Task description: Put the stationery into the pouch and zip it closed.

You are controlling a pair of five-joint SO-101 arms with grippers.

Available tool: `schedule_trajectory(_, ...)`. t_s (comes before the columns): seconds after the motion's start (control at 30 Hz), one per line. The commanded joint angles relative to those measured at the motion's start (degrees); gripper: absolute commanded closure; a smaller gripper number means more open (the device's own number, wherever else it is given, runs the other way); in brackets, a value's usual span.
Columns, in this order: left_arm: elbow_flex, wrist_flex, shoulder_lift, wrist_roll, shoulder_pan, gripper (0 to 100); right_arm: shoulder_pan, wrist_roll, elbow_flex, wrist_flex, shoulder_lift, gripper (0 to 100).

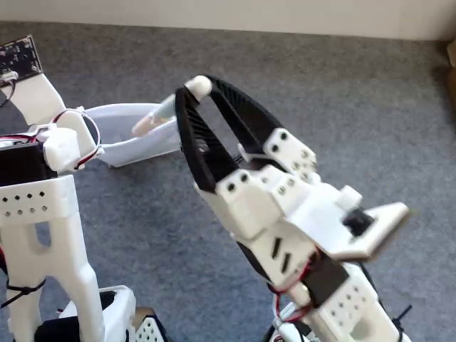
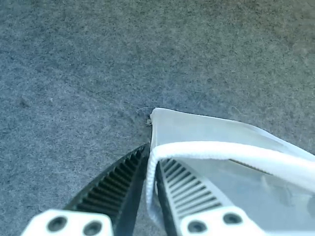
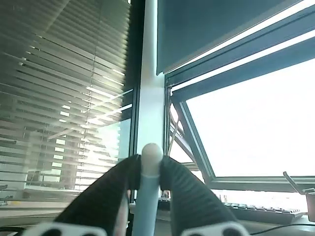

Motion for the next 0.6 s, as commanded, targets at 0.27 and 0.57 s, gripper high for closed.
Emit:
schedule_trajectory(0.27, 0.2, -1.1, -0.6, -0.4, 0.6, 99, 0.2, 0.9, -0.7, -9.8, 13.1, 99.5)
schedule_trajectory(0.57, 0.2, -1.1, -0.6, -0.4, 0.6, 99, 3.8, 0.9, -0.7, -14.4, 23.5, 99.5)
